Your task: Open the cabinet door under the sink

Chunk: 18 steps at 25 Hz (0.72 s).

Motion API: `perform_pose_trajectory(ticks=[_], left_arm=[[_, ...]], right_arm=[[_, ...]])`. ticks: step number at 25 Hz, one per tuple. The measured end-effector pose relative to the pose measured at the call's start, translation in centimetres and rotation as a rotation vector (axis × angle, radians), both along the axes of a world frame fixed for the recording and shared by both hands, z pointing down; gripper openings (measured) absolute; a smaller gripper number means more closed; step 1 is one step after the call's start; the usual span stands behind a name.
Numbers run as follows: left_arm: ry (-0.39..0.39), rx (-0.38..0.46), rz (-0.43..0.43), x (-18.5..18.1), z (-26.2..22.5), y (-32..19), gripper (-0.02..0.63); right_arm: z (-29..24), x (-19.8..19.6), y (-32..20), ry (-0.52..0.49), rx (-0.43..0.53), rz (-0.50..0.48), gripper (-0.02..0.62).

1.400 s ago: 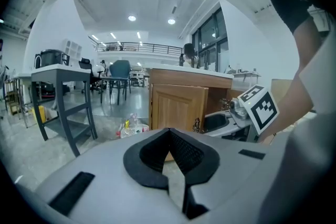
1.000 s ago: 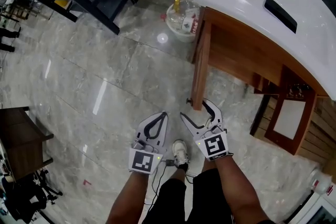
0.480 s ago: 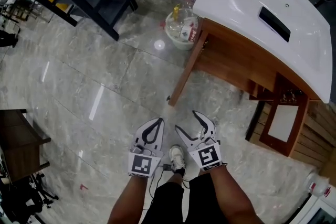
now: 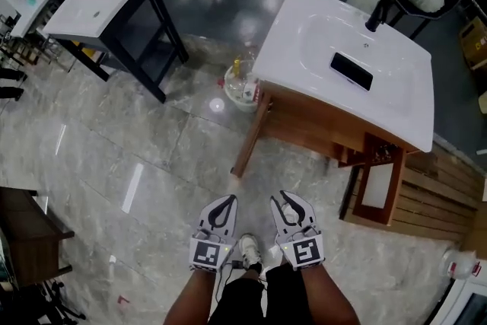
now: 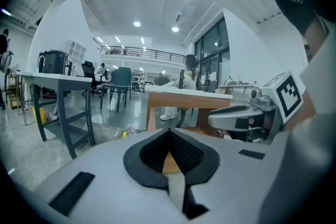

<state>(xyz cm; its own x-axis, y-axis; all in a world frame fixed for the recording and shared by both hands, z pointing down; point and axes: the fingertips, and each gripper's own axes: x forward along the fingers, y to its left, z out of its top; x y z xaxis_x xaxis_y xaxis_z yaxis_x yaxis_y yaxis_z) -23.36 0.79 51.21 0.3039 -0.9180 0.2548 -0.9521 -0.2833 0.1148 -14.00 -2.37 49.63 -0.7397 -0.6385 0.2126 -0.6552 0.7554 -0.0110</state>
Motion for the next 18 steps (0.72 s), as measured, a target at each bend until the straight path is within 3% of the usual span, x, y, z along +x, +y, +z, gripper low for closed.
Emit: perform_pose_trajectory(ticks=[1,5,10,18], left_arm=[[-0.004,0.009,0.016,0.3,-1.0,-0.1,0.020],[-0.037,0.058,0.107,3.1,-6.0,-0.3,0.020],[-0.073,0.118,0.192,6.9,-13.1,-1.3,0.020],[-0.048,0.187,0.282,13.8,-22.4,-1.5,0.020]], right_arm=[[-1.5,0.8,-0.3,-0.015,0.019,0.028,0.082],[-7.2,4.6,-0.1,-0.053,0.076,0.094,0.025],[-14.0,9.3,1.5,-0.047,0.124,0.194,0.022],[-24.1,15.6,3.9,-0.055,0.224,0.328,0.022]])
